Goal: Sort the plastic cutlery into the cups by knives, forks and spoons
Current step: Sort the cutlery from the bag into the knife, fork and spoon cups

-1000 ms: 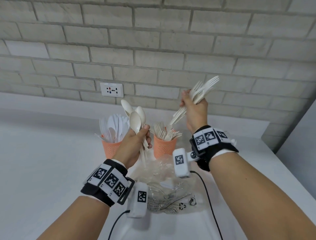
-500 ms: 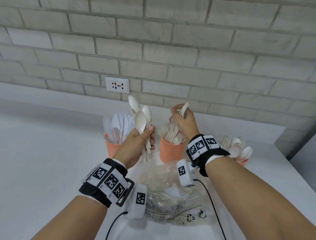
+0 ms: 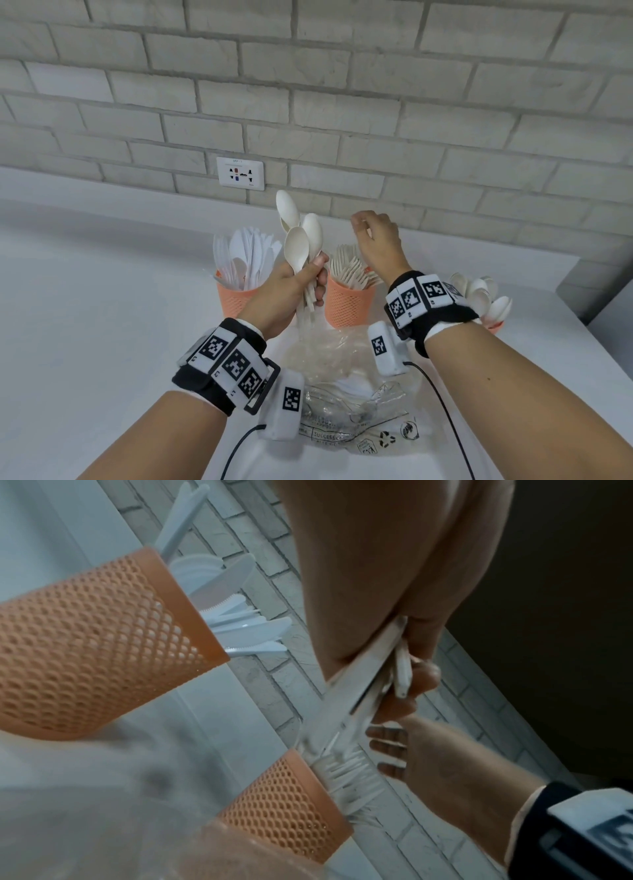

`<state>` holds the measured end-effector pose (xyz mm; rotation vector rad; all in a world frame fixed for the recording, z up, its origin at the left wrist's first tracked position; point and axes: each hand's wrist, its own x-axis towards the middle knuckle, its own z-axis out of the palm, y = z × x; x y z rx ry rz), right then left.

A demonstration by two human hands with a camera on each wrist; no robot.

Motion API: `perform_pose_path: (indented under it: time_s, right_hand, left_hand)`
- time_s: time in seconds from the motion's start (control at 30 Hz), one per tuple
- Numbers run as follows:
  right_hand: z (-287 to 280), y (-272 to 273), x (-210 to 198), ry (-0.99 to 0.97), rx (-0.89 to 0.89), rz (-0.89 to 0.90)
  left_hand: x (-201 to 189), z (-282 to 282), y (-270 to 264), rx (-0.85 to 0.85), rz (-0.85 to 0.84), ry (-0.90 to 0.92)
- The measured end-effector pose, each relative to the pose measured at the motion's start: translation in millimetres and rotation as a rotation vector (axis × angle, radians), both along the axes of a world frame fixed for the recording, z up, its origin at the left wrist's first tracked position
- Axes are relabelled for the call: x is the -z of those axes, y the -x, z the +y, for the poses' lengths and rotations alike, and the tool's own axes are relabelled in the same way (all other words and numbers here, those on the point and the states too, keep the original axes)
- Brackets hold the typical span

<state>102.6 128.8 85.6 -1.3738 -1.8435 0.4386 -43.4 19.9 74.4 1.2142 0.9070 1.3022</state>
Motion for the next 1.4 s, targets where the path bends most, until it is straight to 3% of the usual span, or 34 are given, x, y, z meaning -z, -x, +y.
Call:
perform_pose_path:
  time_s: [0.1, 0.17, 0.23, 0.3, 0.43, 0.67, 0.8, 0.97, 1.1, 1.27, 1.4]
  right_hand:
    - [-27, 3, -22, -0.044, -0.169, 0.223]
    - [-52, 3, -40, 0.113, -0.394, 0.328]
    - [-74, 1, -48, 0.305, -0.56, 0.319]
    - [-89, 1, -47, 0.344, -0.612, 0.307]
    - [-99, -16, -45, 0.275, -0.514, 0.426]
    - [-113, -79, -51, 0.229, -0.581, 0.556]
    - [-116, -125, -62, 0.117, -0.433, 0.56]
    - [-101, -186, -64, -0.075, -0.193, 0.773]
    - [-88, -211, -37, -0.042, -0.115, 0.915]
    - [-75, -215, -1, -0.066, 0.034, 0.979]
    - [-68, -209, 6, -0.104, 0.055, 0.906]
  left_hand:
    - [-2, -3, -4, 0.025, 0.078, -0.031]
    - [-4, -4, -9, 0.021, 0.123, -0.046]
    - [-8, -5, -18, -0.007, 0.157, -0.063]
    - [-12, -6, -27, -0.035, 0.216, -0.083]
    - [-18, -8, -52, 0.038, 0.213, -0.05]
    - [-21, -8, -109, 0.13, 0.171, 0.025]
    - [-14, 0, -137, 0.231, 0.272, -0.013]
    - [0, 13, -169, 0.056, 0.352, -0.015]
    - [14, 27, -192, 0.011, 0.472, 0.007]
    - [29, 41, -211, 0.05, 0.54, 0.075]
    - [37, 48, -221, 0.025, 0.536, 0.096]
